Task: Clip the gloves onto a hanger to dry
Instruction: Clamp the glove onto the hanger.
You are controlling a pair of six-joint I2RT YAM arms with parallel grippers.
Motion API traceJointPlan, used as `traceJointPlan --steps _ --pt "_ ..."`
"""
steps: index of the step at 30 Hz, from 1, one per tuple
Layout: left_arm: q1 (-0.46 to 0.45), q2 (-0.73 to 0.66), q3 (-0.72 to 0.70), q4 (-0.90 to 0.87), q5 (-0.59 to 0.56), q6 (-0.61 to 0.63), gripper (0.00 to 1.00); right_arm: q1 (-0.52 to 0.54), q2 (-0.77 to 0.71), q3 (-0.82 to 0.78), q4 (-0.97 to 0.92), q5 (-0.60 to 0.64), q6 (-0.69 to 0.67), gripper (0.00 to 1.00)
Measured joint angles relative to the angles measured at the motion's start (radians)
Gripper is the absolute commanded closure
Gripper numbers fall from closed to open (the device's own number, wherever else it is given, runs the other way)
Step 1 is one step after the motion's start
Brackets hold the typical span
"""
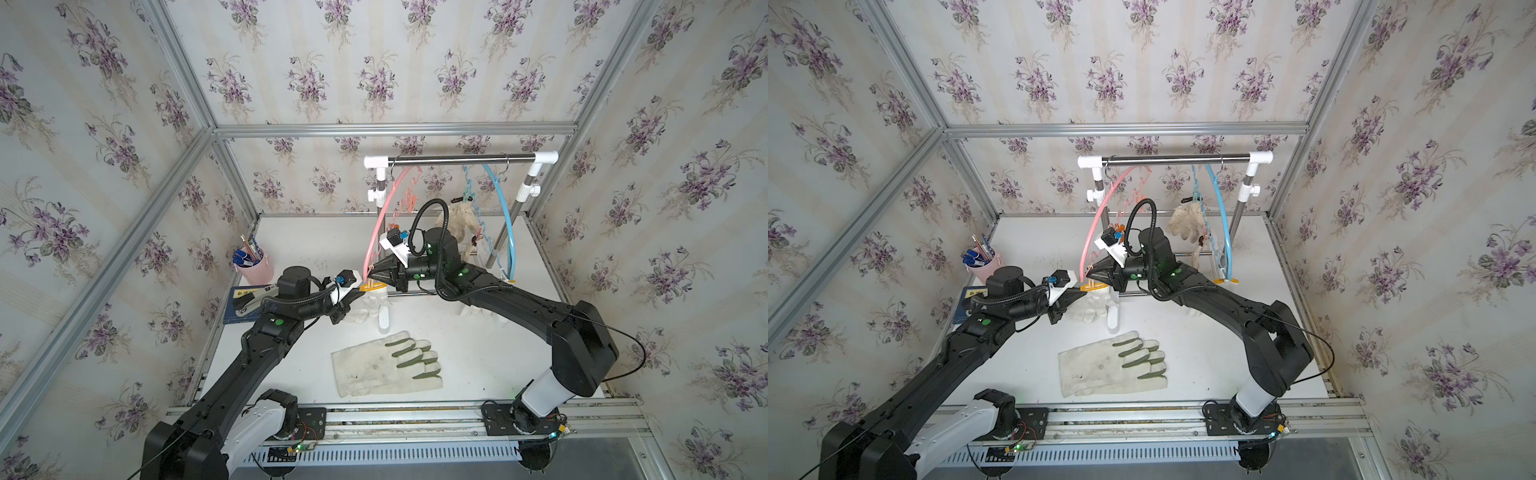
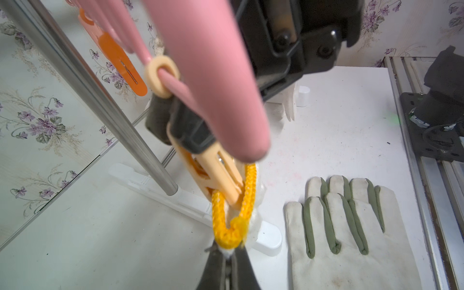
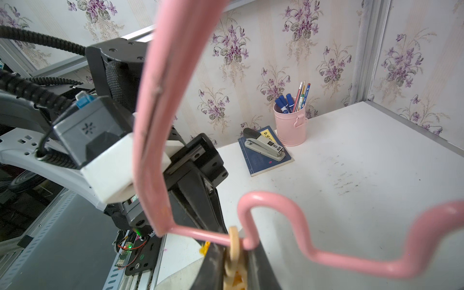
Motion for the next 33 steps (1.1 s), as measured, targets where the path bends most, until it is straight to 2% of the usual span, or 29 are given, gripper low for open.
traceJointPlan --steps 33 --pt "0.002 -0.043 0.000 0.024 -0.007 -0.054 1.00 -0.001 -0.006 -0.013 -0.001 0.000 -0.003 0.82"
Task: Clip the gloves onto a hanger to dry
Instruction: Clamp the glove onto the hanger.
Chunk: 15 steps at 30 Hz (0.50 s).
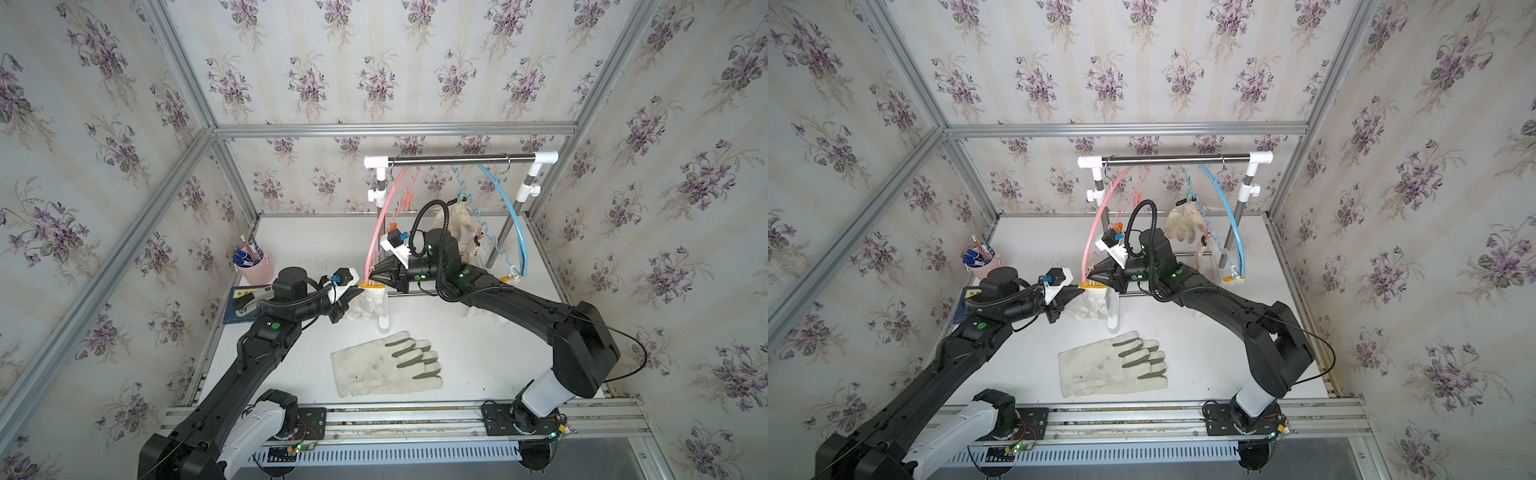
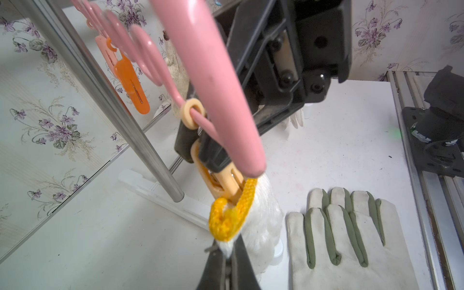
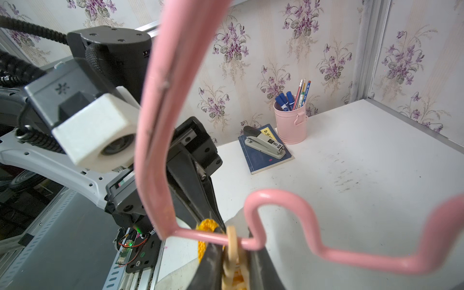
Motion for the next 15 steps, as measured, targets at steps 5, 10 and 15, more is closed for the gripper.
traceJointPlan --steps 5,10,15 --pt "0.000 0.005 0.002 0.019 0.000 -0.015 1.00 0.000 -0.002 -0.003 -0.005 0.000 0.000 0.64" --pt "0.000 0.003 0.003 0.027 0.001 -0.016 1.00 0.000 -0.007 -0.003 -0.019 0.009 -0.013 0.47" --pt "0.000 -0.009 0.000 0.026 0.001 -0.015 1.00 0.000 -0.013 0.000 -0.036 0.023 -0.024 0.42"
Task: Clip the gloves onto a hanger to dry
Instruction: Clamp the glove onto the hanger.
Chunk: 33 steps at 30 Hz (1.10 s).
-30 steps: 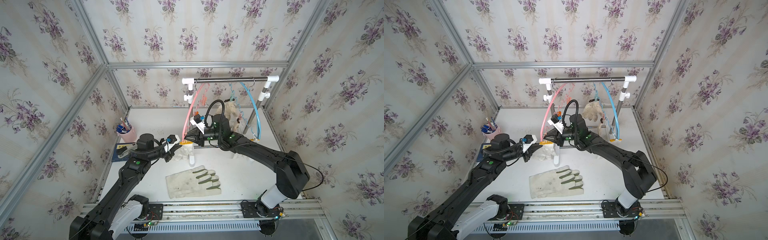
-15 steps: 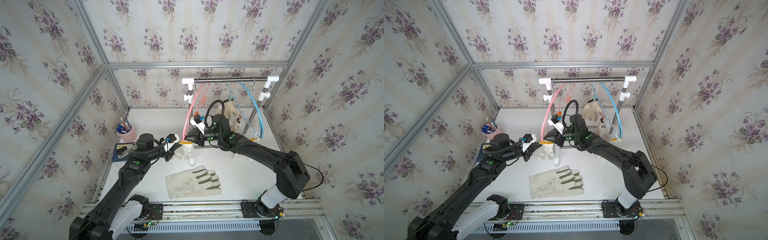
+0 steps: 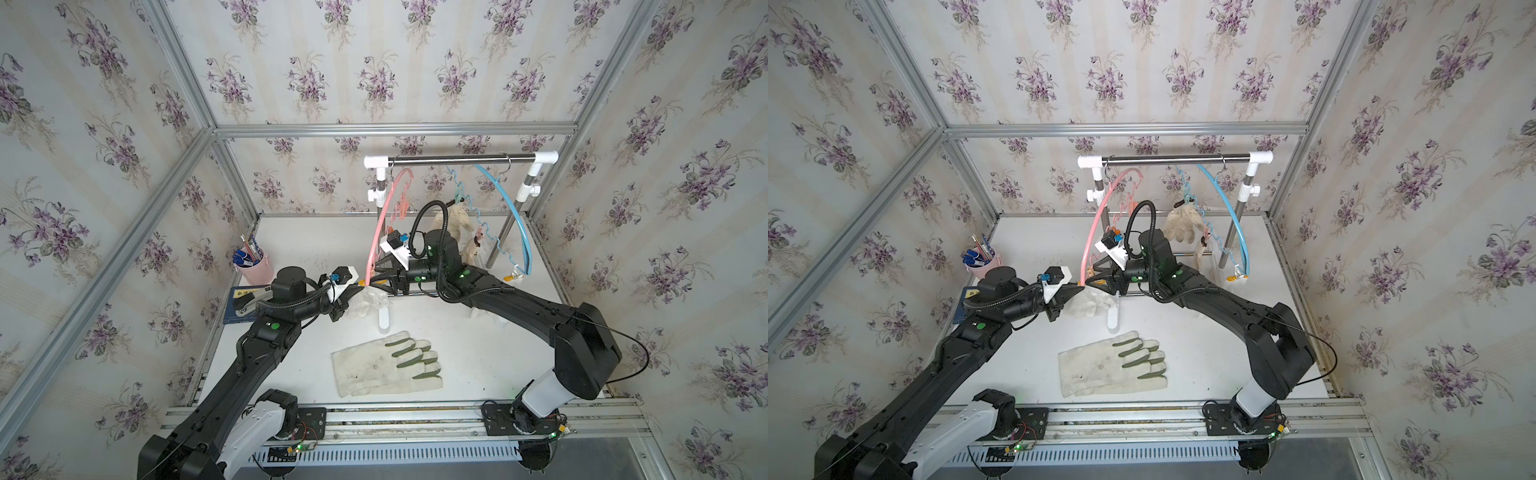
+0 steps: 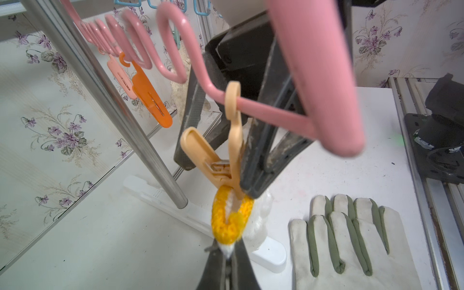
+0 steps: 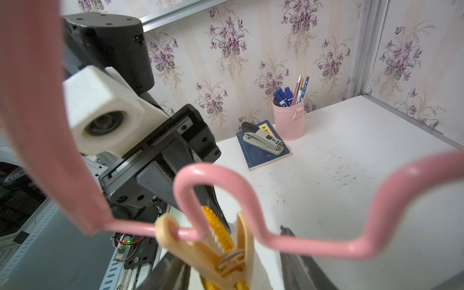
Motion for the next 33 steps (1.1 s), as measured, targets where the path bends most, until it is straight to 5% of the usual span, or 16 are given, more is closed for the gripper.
traceJointPlan --steps 5,13,14,17,19,22,23,33 --pt "0.000 -0.004 -0.008 -0.002 -0.001 0.000 0.97 0.000 -0.003 0.002 -0.006 0.014 -0.011 0.38" --pt "0.000 -0.012 -0.009 -0.006 -0.038 0.000 0.58 -0.001 -0.028 -0.004 -0.042 0.044 -0.037 0.35" --pt "0.000 -0.014 -0.009 -0.006 -0.045 0.002 0.47 -0.002 -0.032 -0.004 -0.048 0.048 -0.042 0.35" --pt "0.000 -0.026 -0.009 -0.027 -0.066 0.005 0.46 -0.007 -0.045 -0.004 -0.071 0.059 -0.053 0.35" --pt "0.002 -0.040 -0.009 -0.046 -0.079 0.011 0.25 -0.011 -0.058 -0.005 -0.090 0.070 -0.060 0.35" --pt "0.006 -0.075 -0.015 -0.060 -0.092 0.015 0.17 -0.021 -0.093 -0.019 -0.114 0.084 -0.074 0.35" --pt "0.009 -0.091 -0.016 -0.073 -0.098 0.016 0.00 -0.021 -0.108 -0.027 -0.126 0.092 -0.078 0.35" --pt "0.018 -0.344 0.011 -0.241 -0.243 -0.055 0.00 -0.024 -0.290 -0.130 -0.250 0.155 -0.126 0.39"
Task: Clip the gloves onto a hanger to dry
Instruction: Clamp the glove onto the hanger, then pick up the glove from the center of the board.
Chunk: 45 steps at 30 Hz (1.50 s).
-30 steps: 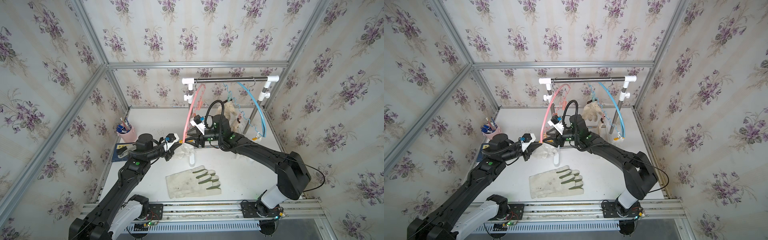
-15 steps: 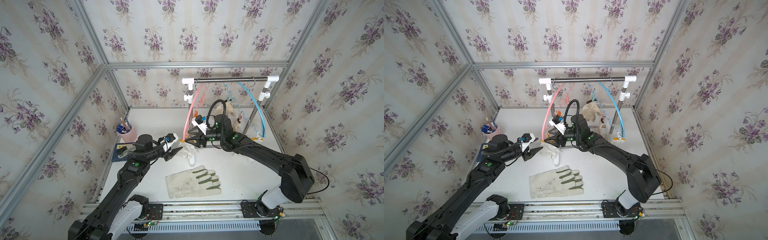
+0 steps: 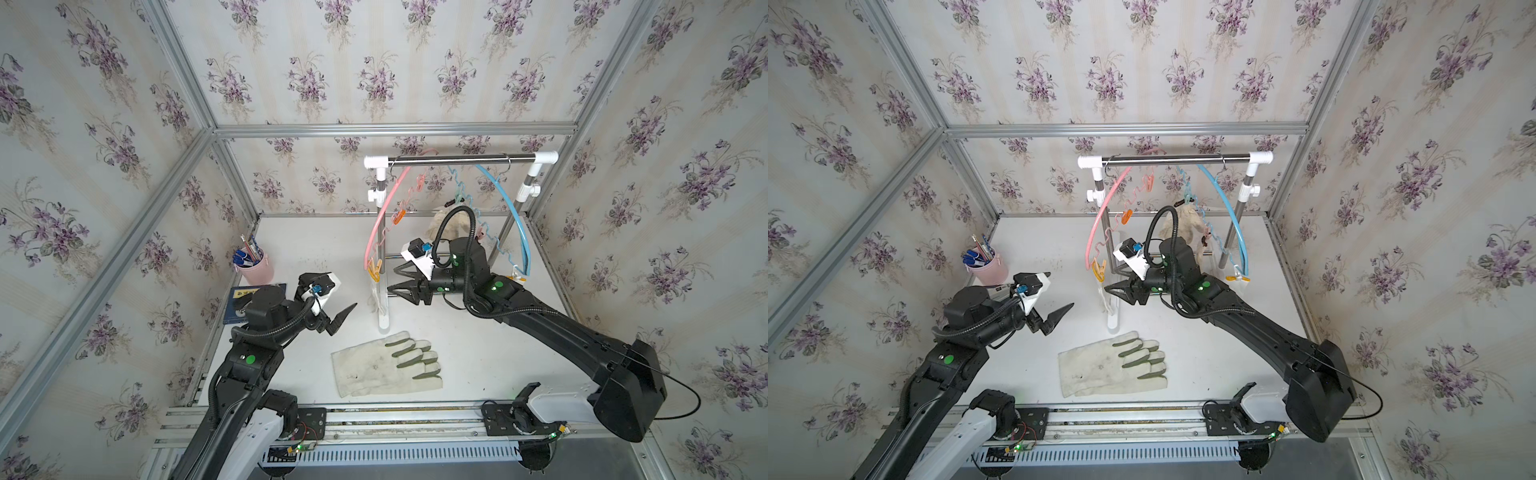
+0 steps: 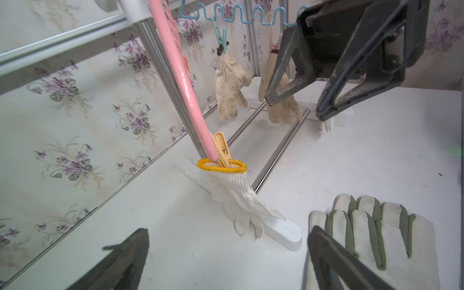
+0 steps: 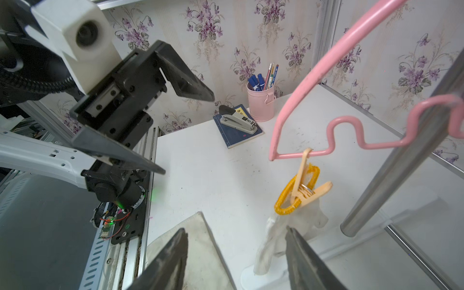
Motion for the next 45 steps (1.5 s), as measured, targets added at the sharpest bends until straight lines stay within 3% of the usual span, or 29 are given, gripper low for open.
traceJointPlan --steps 11,18,22,27,31,37,45 --pt "0.000 -0.293 0.053 -0.105 -0.287 -0.333 0.00 0.037 -0.102 -0.117 -0.120 0.040 0.001 0.42" --pt "0.000 -0.221 0.219 -0.330 -0.241 -0.401 0.00 0.149 -0.095 -0.198 -0.181 0.116 -0.004 0.43" --pt "0.000 -0.228 0.253 -0.459 -0.277 -0.457 0.00 0.287 -0.065 -0.223 -0.198 0.206 -0.036 0.43" --pt "0.000 -0.230 0.333 -0.612 -0.410 -0.516 0.00 0.480 -0.008 -0.254 -0.186 0.351 -0.110 0.43" --pt "0.000 -0.224 0.381 -0.690 -0.431 -0.545 0.00 0.589 0.090 -0.231 -0.161 0.454 -0.171 0.45" --pt "0.000 -0.256 0.389 -0.739 -0.438 -0.592 0.00 0.630 0.263 -0.154 -0.140 0.564 -0.235 0.46" --pt "0.000 -0.287 0.388 -0.750 -0.468 -0.632 0.00 0.665 0.378 -0.093 -0.123 0.587 -0.277 0.47"
